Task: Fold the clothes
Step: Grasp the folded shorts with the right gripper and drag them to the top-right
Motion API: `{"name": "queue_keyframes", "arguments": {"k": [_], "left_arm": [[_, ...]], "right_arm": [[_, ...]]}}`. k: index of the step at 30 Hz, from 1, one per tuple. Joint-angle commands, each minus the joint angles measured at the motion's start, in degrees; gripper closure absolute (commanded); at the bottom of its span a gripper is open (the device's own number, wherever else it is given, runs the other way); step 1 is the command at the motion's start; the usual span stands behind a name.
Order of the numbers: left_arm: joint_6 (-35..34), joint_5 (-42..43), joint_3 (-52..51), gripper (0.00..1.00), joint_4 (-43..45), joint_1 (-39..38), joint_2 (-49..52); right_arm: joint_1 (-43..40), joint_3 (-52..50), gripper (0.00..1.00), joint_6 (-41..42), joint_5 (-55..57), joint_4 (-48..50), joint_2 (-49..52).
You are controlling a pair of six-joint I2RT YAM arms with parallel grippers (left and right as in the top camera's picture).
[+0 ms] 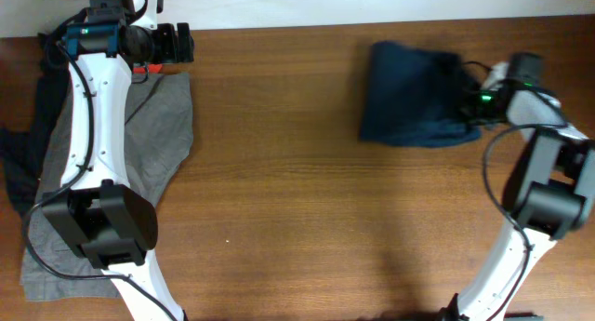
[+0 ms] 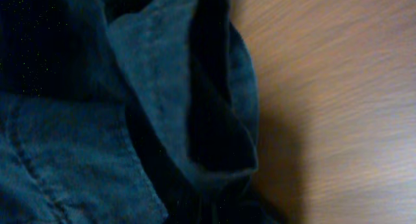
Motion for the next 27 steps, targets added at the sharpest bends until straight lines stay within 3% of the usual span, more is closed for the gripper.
{"name": "queue_keyframes", "arguments": {"k": [1, 7, 16, 24, 26, 27], "left_arm": [[0.5, 0.2, 1.0, 0.01, 0.1, -0.1, -1.5], [0.5, 0.2, 1.0, 0.01, 0.1, -0.1, -1.5], [0.5, 0.2, 1.0, 0.01, 0.1, -1.5, -1.4], [0.5, 0.2, 1.0, 0.01, 0.1, -2.7, -1.4], [0.5, 0.1, 1.0, 0.01, 0.1, -2.6, -1.4], [0.5, -0.1, 1.0, 0.01, 0.1, -2.6, -1.4]], "right_arm": [[-7.4, -0.5, 0.96, 11.5, 1.1, 1.4, 1.5], [-14.7, -0.5, 0.96, 22.6, -0.2, 3.0, 1.5], [-6.0, -0.6, 0.96, 37.4, 0.2, 4.4, 1.5], [0.1, -0.5, 0.96, 35.0, 4.6, 7.2, 1.4], [0.0, -0.5, 0.96, 29.3, 2.5, 7.9, 0.6], [-0.3, -0.5, 0.87, 21.6, -1.7, 8.6, -0.3]]}}
